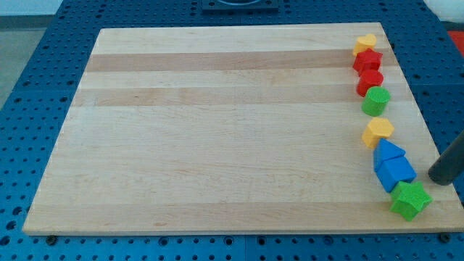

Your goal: Move the arm to the hexagon

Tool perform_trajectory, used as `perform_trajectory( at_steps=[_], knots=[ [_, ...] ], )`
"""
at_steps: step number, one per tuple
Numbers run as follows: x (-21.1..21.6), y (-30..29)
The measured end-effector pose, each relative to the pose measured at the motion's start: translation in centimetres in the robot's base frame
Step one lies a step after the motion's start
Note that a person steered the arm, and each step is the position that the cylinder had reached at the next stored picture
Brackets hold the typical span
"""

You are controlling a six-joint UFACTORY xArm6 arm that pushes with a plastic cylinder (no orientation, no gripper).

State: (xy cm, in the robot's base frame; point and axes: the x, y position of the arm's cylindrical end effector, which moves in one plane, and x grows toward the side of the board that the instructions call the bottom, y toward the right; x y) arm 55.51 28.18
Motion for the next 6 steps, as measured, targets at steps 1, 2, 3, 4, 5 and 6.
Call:
perform_trajectory(
  at_steps=[1,2,3,4,5,6],
  knots=[
    [0.0,0.0],
    [-2.3,-0.3],
    [-4.1,-0.5],
    [-7.6,-0.5],
    [-9.2,-0.5],
    [-9.3,-0.5]
  ],
)
